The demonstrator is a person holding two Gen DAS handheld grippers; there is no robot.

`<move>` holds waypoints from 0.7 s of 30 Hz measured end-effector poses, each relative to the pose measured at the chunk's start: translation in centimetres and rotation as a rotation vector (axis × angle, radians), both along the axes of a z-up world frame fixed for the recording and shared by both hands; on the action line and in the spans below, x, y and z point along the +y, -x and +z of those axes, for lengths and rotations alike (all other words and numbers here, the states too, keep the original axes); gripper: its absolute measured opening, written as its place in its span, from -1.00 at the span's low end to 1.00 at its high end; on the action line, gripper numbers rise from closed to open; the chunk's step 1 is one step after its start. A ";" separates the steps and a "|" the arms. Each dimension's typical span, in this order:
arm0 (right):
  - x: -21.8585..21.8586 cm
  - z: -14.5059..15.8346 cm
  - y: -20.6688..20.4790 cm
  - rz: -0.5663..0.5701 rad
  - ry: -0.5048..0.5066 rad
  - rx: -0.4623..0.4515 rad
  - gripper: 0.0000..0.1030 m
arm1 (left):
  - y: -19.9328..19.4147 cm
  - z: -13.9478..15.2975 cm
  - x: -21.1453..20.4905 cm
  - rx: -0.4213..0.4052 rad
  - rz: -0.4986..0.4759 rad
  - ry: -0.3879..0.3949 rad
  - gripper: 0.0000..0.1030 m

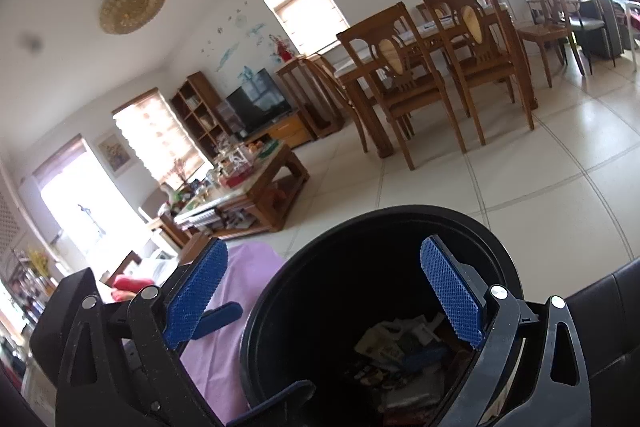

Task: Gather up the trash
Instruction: 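Carry the tissue pack and white cap over the black bin and release both, then grasp the clear-and-black item with the left gripper while the right grasps the orange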

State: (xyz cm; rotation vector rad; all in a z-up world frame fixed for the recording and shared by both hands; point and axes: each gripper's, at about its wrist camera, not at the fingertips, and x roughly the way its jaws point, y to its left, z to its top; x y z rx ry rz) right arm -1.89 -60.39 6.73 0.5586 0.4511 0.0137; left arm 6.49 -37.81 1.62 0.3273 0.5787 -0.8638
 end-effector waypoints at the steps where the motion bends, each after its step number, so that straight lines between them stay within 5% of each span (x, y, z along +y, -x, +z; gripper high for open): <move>1: 0.2 0.1 0.0 0.001 -0.001 0.000 0.90 | -0.1 0.1 0.2 0.005 0.003 0.003 0.90; 12: 3.7 1.1 -0.2 0.019 0.022 0.007 0.90 | -1.7 1.2 4.7 0.032 0.095 -0.009 0.90; 21: 11.0 0.2 -4.4 0.153 0.062 0.068 0.90 | -8.3 0.9 18.6 0.105 0.374 0.012 0.90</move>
